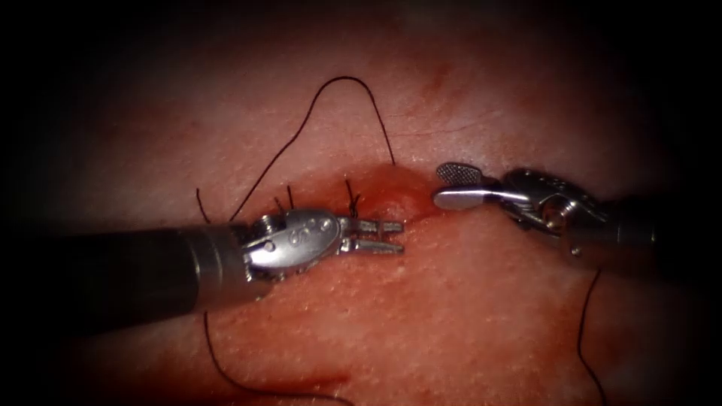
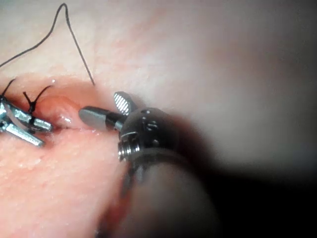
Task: Wound Closure
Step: Use left jaws to pull needle the rest of the way through skin
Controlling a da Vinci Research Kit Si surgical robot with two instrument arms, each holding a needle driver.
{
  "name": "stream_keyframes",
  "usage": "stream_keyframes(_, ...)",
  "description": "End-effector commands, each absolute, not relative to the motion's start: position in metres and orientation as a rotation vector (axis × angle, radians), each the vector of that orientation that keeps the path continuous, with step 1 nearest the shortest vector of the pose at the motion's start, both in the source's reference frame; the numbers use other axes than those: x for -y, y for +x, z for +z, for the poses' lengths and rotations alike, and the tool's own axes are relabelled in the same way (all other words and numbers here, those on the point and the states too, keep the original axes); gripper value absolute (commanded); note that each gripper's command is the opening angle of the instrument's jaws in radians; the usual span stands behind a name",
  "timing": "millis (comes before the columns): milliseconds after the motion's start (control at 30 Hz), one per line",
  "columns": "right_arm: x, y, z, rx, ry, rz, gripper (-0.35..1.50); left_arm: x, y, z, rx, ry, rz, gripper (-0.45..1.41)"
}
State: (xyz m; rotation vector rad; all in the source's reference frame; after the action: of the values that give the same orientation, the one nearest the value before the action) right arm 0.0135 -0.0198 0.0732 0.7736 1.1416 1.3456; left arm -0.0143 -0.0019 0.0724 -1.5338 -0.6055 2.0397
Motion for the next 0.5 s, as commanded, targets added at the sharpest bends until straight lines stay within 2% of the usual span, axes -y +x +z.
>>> stream_keyframes(33,0.0201,0.0143,0.074,-1.143,0.775,1.344,0.37,0.0016,-0.0149,0.0725,0.633,-1.534,1.999,-0.45)
stream_keyframes(233,0.0206,0.0145,0.0745,-1.144,0.785,1.36,0.22,-0.0005,-0.0156,0.0696,0.792,-1.545,1.775,-0.45)
stream_keyframes(500,0.0219,0.0147,0.075,-1.15,0.794,1.378,0.15,-0.004,-0.0159,0.0665,0.861,-1.648,1.611,-0.45)
